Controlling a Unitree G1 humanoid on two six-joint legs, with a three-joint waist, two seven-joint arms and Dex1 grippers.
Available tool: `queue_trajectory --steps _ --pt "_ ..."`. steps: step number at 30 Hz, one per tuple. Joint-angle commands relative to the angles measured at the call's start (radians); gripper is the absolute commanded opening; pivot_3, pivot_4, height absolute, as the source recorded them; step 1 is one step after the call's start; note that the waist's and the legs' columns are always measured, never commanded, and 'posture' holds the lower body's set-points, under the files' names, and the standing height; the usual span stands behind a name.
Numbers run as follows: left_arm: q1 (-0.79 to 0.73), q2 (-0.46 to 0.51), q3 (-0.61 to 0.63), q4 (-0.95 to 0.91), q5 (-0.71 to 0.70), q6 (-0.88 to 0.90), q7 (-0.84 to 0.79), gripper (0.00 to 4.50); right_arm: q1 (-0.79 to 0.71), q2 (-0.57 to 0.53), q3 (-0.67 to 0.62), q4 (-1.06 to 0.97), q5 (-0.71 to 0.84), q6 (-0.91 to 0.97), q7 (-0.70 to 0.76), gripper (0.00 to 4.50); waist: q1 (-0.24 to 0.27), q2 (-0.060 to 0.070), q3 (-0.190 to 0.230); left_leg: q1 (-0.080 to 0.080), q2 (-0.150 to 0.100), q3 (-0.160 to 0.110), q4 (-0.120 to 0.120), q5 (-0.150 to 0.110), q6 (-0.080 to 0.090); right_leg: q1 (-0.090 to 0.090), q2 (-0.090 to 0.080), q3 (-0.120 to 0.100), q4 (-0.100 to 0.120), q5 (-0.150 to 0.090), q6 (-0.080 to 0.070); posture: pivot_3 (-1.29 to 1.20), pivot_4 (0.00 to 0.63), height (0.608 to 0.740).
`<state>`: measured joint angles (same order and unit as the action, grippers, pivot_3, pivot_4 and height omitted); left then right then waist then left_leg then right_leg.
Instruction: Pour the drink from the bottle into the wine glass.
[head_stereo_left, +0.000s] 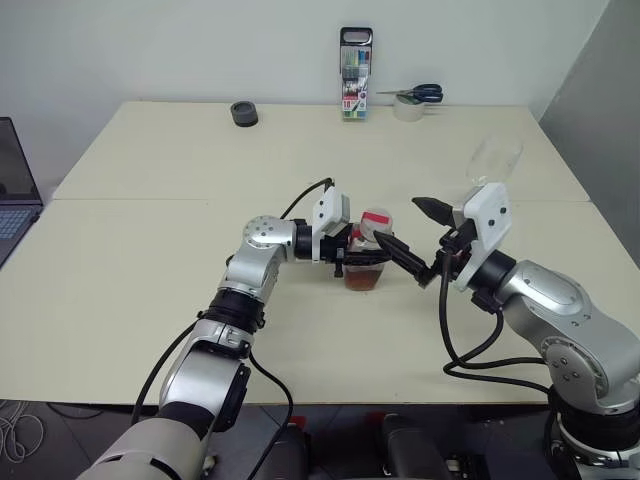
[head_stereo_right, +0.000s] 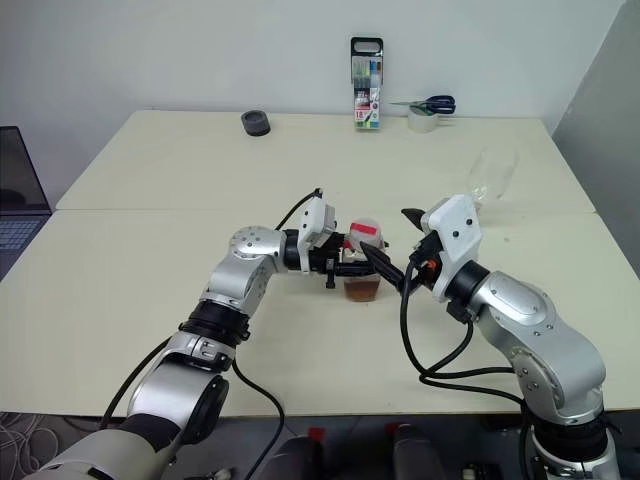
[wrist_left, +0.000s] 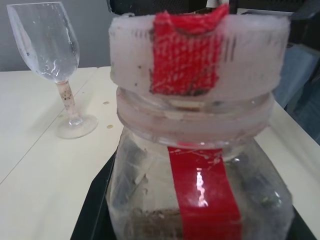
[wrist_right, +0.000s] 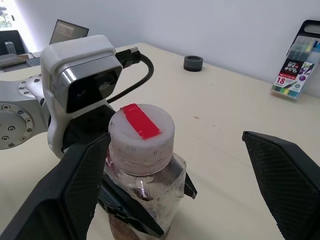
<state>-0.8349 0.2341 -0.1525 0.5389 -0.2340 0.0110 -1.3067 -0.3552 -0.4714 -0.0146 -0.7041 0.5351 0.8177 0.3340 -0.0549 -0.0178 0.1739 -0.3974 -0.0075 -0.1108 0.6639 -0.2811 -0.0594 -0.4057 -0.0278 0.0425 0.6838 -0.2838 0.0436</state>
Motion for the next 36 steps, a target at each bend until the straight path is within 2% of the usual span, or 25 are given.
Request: queue_trajectory --steps 1,9,17,26,36 --pt "-0.008 -0.002 0.001 -0.044 -0.014 -0.017 -0.008 1.67 -0.014 -0.008 -0.025 -0.009 -0.012 -0.018 -0.006 4.5 0.0 0.0 0.0 0.0 0.0 0.0 0.0 0.0 0.0 0.0 0.0 0.0 0.0 0.0 0.0 0.0 0.15 0.74" --pt "-0.008 -0.002 0.002 -0.04 -0.013 -0.022 -0.006 1.67 -0.01 -0.014 -0.045 -0.034 0.034 0.001 0.02 4.5 0.0 0.0 0.0 0.0 0.0 0.0 0.0 0.0 0.0 0.0 0.0 0.0 0.0 0.0 0.0 0.0 0.15 0.74" --pt "-0.006 0.0 0.005 -0.042 -0.014 -0.025 -0.007 1.67 -0.027 -0.051 -0.099 -0.057 0.208 0.09 0.064 4.5 0.001 0.0 0.0 0.0 0.0 0.0 0.0 0.0 0.0 0.0 0.0 0.0 0.0 0.0 0.0 0.0 0.15 0.74" --pt "-0.005 -0.001 0.004 -0.044 -0.014 -0.027 -0.01 1.67 -0.081 -0.008 0.019 0.033 0.104 0.052 0.011 4.5 0.0 0.0 0.0 0.0 0.0 0.0 0.0 0.0 0.0 0.0 0.0 0.0 0.0 0.0 0.0 0.0 0.15 0.74" --pt "0.002 0.0 0.0 -0.057 -0.012 -0.023 -0.012 1.67 -0.121 0.042 0.037 0.095 0.05 -0.002 0.012 4.5 -0.001 0.0 0.0 0.0 0.0 0.0 0.0 0.0 0.0 0.0 0.0 0.0 0.0 0.0 0.0 0.0 0.15 0.74"
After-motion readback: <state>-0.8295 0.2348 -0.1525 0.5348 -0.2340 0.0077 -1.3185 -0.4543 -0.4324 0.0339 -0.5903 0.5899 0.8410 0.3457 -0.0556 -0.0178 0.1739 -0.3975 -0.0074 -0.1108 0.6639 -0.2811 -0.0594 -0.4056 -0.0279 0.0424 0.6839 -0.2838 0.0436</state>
